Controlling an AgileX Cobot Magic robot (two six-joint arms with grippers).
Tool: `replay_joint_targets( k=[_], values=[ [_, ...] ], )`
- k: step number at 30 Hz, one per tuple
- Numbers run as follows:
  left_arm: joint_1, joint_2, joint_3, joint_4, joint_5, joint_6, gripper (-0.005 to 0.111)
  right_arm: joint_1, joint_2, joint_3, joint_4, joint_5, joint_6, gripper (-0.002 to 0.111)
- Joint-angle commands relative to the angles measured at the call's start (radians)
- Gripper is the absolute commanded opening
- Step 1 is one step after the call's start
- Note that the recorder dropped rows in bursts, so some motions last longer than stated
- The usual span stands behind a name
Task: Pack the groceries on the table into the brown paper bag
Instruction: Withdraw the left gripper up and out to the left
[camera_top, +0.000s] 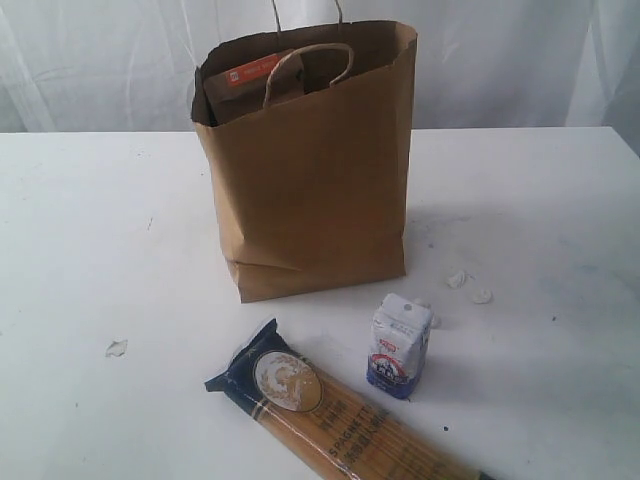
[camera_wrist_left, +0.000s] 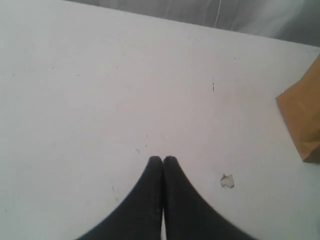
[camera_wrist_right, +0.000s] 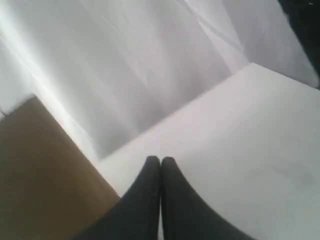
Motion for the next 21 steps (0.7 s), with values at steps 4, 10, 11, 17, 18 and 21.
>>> replay_joint_targets(
  k=[4, 10, 11, 17, 18, 21],
  values=[
    [0.0, -0.085, -0.174, -0.007, 0.001, 0.046, 0.0, 0.0, 0.018, -0.212, 0.347, -0.688, 0.037, 0.0],
    [0.0, -0.105, -0.164, -0.007, 0.07, 0.084, 0.0, 0.0, 0.115, -0.69, 0.134, -0.628, 0.034, 0.0],
    [0.0, -0.105, -0.154, -0.007, 0.092, 0.084, 0.0, 0.0, 0.143, -0.744, 0.061, -0.575, 0.034, 0.0],
    [0.0, -0.105, -0.097, -0.007, 0.131, 0.082, 0.0, 0.0, 0.307, -0.879, -0.688, -0.247, 0.078, 0.0],
    [0.0, -0.105, -0.092, -0.007, 0.129, 0.082, 0.0, 0.0, 0.344, -0.866, -0.841, -0.176, 0.143, 0.0],
    [0.0, -0.105, -0.084, -0.007, 0.128, 0.082, 0.0, 0.0, 0.446, -0.807, -1.185, 0.048, 0.395, 0.0]
  ],
)
